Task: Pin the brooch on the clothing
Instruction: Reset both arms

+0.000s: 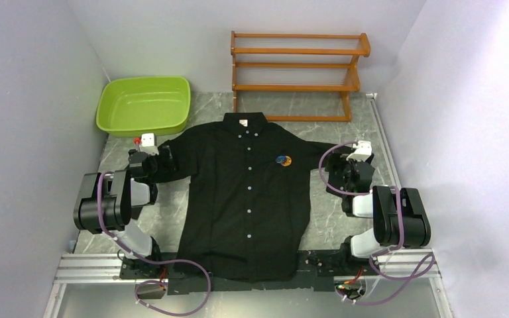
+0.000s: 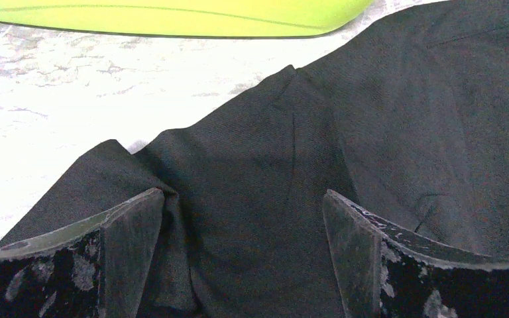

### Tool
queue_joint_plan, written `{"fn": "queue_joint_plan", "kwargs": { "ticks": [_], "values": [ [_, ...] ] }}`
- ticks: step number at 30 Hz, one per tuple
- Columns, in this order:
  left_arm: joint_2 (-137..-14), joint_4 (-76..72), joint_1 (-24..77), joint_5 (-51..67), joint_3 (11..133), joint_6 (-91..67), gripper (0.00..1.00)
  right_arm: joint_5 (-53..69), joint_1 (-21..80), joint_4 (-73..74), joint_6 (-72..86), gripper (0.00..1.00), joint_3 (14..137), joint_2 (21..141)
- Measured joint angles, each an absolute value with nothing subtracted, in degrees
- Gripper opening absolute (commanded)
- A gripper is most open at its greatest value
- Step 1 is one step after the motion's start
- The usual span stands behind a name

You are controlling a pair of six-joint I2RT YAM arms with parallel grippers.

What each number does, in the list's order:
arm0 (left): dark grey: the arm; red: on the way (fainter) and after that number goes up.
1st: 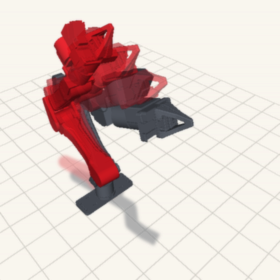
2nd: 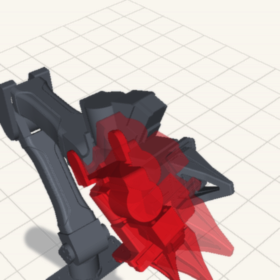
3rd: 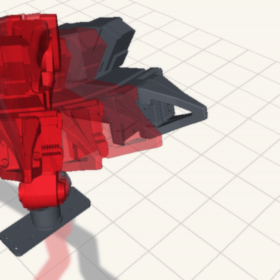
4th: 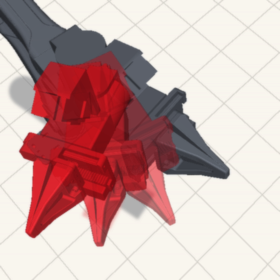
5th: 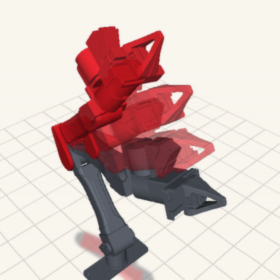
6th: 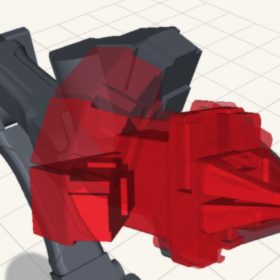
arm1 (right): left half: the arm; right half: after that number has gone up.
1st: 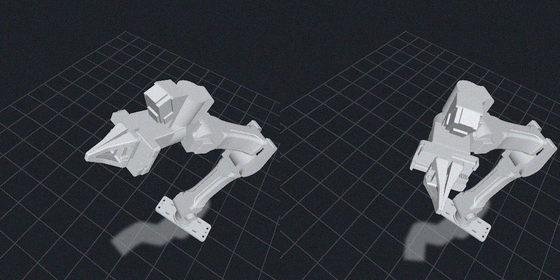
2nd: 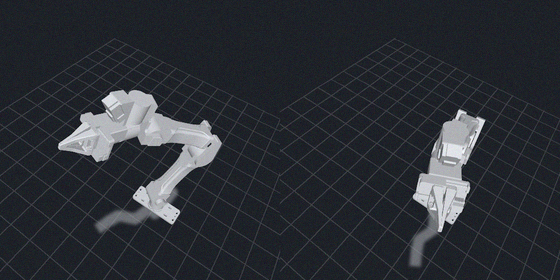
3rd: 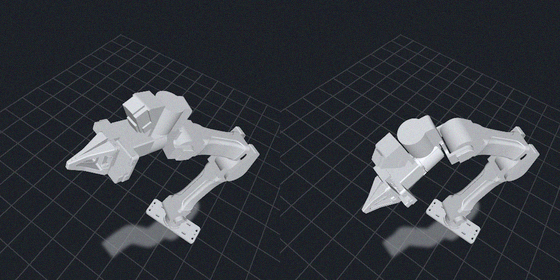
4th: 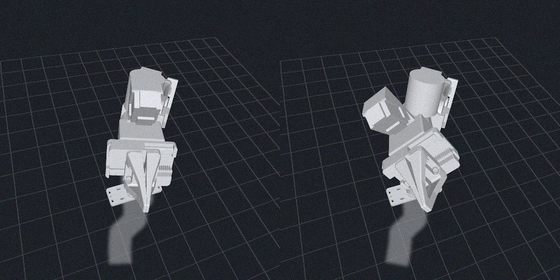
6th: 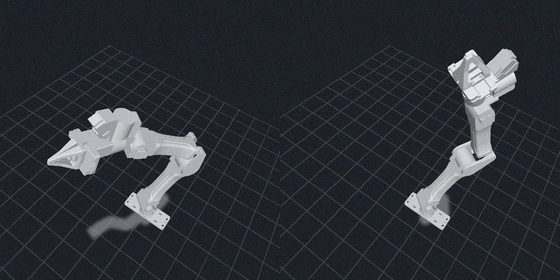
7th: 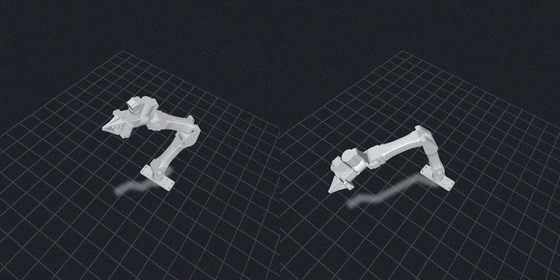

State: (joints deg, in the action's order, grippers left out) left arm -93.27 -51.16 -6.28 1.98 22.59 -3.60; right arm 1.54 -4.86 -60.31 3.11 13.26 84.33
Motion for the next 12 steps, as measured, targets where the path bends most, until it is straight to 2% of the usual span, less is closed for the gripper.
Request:
{"fn": "queue_joint_plan", "kwargs": {
  "ticks": [12],
  "values": [
    [-93.3, -51.2, -6.3, 2.2, 22.6, -3.6, 0.95, 1.4, -4.1, -59.7, 2.6, 1.00, 13.8, 84.4]
  ]
}}
